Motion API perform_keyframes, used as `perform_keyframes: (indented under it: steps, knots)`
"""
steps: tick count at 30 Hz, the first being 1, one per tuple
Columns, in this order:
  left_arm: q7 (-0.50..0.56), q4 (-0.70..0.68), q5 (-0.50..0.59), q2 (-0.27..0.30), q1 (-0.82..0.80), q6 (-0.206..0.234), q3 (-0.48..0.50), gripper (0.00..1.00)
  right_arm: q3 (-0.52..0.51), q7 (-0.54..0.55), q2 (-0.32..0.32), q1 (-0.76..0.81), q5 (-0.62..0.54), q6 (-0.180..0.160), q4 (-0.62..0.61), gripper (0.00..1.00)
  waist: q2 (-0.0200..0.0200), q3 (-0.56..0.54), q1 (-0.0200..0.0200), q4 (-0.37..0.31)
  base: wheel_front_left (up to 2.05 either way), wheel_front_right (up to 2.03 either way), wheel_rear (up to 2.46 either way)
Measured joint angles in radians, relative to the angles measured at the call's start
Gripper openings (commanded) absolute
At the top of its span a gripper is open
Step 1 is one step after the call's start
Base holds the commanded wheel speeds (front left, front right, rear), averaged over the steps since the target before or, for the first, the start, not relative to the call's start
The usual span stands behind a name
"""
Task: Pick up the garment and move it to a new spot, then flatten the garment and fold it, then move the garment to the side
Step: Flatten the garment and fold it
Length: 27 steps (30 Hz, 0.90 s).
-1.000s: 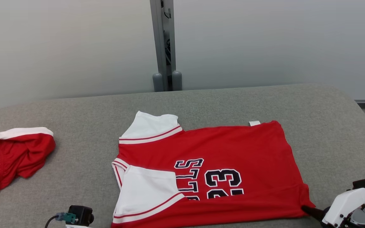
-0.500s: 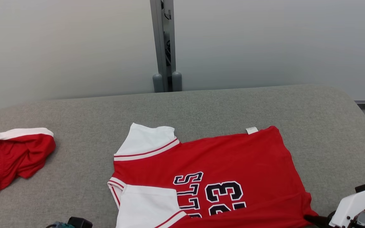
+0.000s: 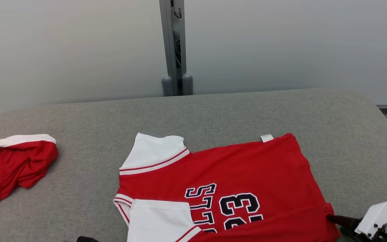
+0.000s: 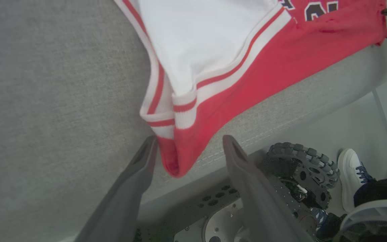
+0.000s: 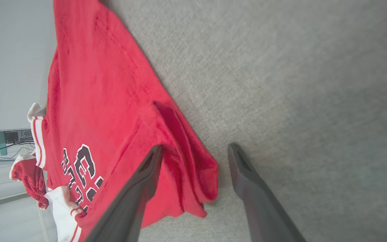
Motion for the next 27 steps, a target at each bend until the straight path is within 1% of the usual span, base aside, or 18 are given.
perform_keyframes:
  steps: [6, 8, 10, 13, 15, 17, 20, 22, 24, 25, 27]
  knots:
    - [-0.025, -0.008, -0.001, 0.005, -0.007, 0.021, 0.034, 1.00, 0.009, -0.061, -0.008, -0.037, -0.041, -0.002, 0.037, 1.00, 0.0000, 0.004, 0.0000, 0.004, 0.00, 0.00, 0.00]
    - [-0.046, -0.009, -0.001, 0.005, -0.016, 0.032, 0.051, 1.00, 0.016, -0.104, -0.022, -0.047, -0.068, -0.005, 0.033, 1.00, 0.0000, 0.006, 0.0000, 0.005, 0.00, 0.00, 0.00]
    - [-0.087, -0.007, 0.008, 0.003, -0.036, 0.052, 0.081, 1.00, 0.007, -0.167, -0.035, -0.061, -0.079, -0.005, 0.021, 1.00, 0.0000, 0.008, 0.0000, 0.007, 0.00, 0.00, 0.00]
    - [-0.185, 0.010, 0.028, -0.024, -0.078, 0.084, 0.132, 1.00, 0.015, -0.293, -0.057, -0.079, -0.141, -0.005, -0.033, 1.00, 0.0000, 0.011, 0.0000, 0.008, 0.00, 0.00, 0.00]
    - [-0.262, 0.026, 0.040, -0.054, -0.107, 0.102, 0.162, 1.00, 0.021, -0.387, -0.073, -0.087, -0.183, -0.005, -0.073, 1.00, 0.0000, 0.014, 0.0000, 0.008, 0.00, 0.00, 0.00]
    - [-0.346, 0.049, 0.065, -0.080, -0.135, 0.117, 0.187, 1.00, 0.042, -0.495, -0.089, -0.089, -0.253, -0.005, -0.119, 1.00, 0.0000, 0.018, 0.0000, 0.007, 0.00, 0.00, 0.00]
    - [-0.479, 0.093, 0.114, -0.115, -0.182, 0.123, 0.206, 1.00, 0.054, -0.643, -0.096, -0.090, -0.332, -0.005, -0.156, 1.00, 0.0000, 0.025, 0.0000, 0.004, 0.00, 0.00, 0.00]
    - [-0.564, 0.132, 0.137, -0.149, -0.205, 0.124, 0.212, 1.00, 0.062, -0.690, -0.093, -0.090, -0.397, -0.005, -0.170, 1.00, 0.0000, 0.030, 0.0000, 0.001, 0.00, 0.00, 0.00]
    - [-0.641, 0.177, 0.162, -0.176, -0.224, 0.122, 0.211, 1.00, 0.053, -0.704, -0.080, -0.090, -0.458, -0.005, -0.180, 1.00, 0.0000, 0.037, 0.0000, -0.003, 0.00, 0.00, 0.00]
    - [-0.680, 0.201, 0.170, -0.190, -0.234, 0.122, 0.215, 1.00, 0.039, -0.706, -0.069, -0.090, -0.491, -0.005, -0.186, 1.00, 0.0000, 0.042, 0.0000, -0.006, 0.00, 0.00, 0.00]
    - [-0.724, 0.248, 0.199, -0.213, -0.257, 0.122, 0.212, 1.00, -0.028, -0.708, -0.049, -0.089, -0.582, -0.005, -0.225, 1.00, 0.0000, 0.054, 0.0000, -0.012, 0.00, 0.00, 0.00]
